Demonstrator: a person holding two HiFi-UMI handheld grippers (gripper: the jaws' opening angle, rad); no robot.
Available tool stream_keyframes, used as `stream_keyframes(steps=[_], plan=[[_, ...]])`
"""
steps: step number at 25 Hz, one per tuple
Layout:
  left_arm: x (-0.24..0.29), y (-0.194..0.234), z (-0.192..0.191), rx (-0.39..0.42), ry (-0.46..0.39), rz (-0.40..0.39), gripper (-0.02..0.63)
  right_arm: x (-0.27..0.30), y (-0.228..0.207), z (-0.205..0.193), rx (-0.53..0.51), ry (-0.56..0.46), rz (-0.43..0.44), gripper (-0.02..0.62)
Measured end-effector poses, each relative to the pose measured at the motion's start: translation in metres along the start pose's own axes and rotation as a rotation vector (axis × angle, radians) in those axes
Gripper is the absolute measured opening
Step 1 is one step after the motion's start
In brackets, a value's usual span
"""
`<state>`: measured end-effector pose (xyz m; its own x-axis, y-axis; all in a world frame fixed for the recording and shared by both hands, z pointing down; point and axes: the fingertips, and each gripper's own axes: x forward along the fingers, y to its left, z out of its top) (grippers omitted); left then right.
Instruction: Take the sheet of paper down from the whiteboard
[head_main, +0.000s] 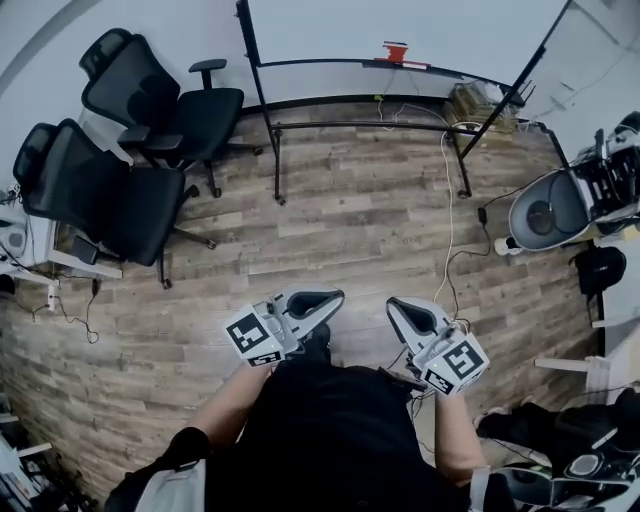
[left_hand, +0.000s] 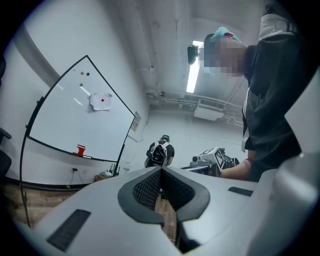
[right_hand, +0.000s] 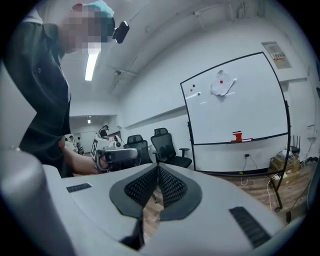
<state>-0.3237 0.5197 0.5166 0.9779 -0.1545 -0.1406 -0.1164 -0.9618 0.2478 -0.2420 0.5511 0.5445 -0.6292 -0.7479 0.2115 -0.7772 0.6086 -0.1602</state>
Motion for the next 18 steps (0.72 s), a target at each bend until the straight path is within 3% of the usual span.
stream_keyframes(steps=[4, 12, 18], plan=[[0.011, 0.045, -0.001, 0.093, 0.083, -0.024, 0.009, 0.032, -0.024, 0.011, 0.031, -0.023, -0.029, 0.018], [0.067, 0.107, -0.008, 0.030, 0.105, -0.073, 0.009, 0.063, -0.097, 0.014, 0.080, -0.045, -0.041, 0.018], [0.107, 0.167, -0.011, 0.018, 0.147, -0.010, 0.009, 0.076, -0.194, 0.036, 0.049, -0.087, -0.065, 0.018]])
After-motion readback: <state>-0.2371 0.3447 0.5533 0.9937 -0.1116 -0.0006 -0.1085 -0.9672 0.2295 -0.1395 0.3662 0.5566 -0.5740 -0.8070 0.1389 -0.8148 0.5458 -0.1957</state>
